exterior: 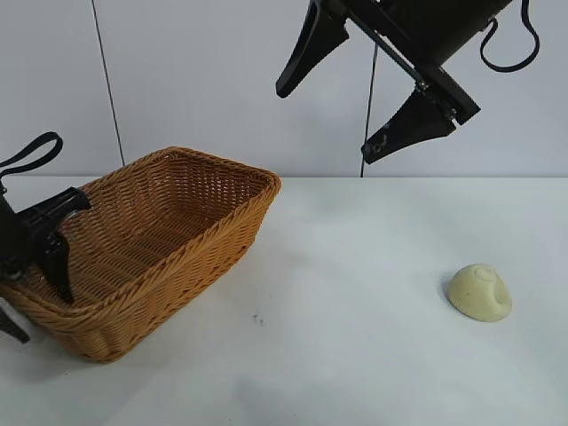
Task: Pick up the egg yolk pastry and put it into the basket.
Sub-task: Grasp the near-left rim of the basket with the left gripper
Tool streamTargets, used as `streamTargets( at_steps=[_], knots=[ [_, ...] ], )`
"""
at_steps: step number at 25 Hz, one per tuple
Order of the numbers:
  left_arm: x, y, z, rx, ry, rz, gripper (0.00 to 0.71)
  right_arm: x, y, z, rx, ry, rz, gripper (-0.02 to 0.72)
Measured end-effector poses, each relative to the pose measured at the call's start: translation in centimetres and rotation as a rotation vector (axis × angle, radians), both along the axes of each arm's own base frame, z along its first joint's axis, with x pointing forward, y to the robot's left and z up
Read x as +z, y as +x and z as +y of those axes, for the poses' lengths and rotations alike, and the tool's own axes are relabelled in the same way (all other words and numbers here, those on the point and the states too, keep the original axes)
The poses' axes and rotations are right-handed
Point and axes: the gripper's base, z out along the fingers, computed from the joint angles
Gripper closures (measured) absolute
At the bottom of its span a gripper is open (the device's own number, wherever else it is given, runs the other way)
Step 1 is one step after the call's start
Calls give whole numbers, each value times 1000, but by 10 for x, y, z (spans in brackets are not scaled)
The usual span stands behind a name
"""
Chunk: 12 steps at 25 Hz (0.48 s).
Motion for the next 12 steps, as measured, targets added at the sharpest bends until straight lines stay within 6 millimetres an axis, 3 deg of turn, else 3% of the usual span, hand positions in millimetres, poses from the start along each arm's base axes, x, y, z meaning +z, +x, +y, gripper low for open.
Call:
streamTargets(
  at_steps=[2, 7, 12],
  knots=[
    [0, 0, 0, 17, -9, 8, 592, 0, 0, 0, 0, 0, 0, 10],
    [1, 0, -1, 8, -11, 21, 596, 0, 0, 0, 0, 0, 0, 10],
    [17, 12, -7, -109, -31, 14, 598, 0, 0, 0, 0, 0, 0, 10]
  ],
)
